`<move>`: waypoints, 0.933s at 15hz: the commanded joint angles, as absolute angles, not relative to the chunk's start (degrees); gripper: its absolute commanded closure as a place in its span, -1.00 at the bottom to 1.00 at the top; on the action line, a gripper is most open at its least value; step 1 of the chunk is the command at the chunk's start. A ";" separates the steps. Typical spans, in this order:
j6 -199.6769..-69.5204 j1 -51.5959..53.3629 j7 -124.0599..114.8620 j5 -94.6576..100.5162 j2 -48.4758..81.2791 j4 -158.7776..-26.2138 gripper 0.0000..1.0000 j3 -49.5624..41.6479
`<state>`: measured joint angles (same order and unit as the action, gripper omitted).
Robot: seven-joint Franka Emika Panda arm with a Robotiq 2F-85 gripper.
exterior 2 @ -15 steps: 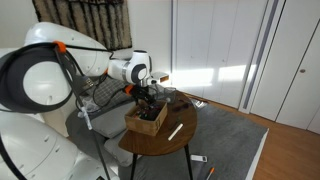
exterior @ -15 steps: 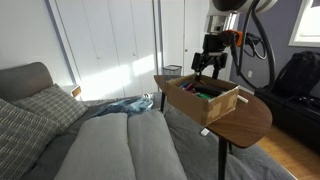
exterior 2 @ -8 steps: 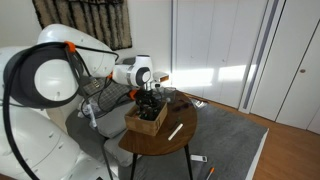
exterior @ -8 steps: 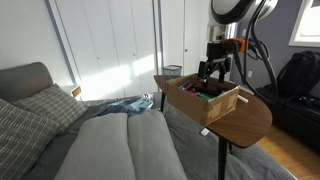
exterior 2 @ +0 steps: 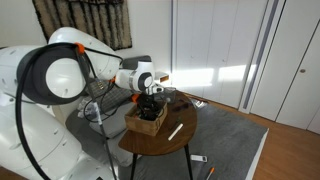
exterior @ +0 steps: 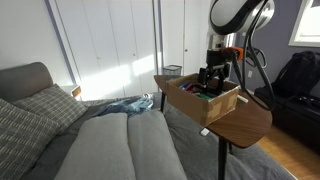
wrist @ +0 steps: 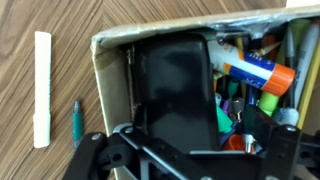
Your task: Remove the glasses pouch from the cardboard box and place it on the table
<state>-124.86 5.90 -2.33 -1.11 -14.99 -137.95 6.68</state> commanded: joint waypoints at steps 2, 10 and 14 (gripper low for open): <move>-127.12 6.27 -0.77 -1.06 -12.79 -138.39 -0.47 6.56; -126.42 6.23 -2.59 -0.07 -14.47 -138.39 0.10 7.10; -126.34 6.70 -2.14 -2.05 -24.27 -139.56 0.10 6.63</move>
<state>-125.63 6.24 -1.71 -1.11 -15.46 -137.79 6.86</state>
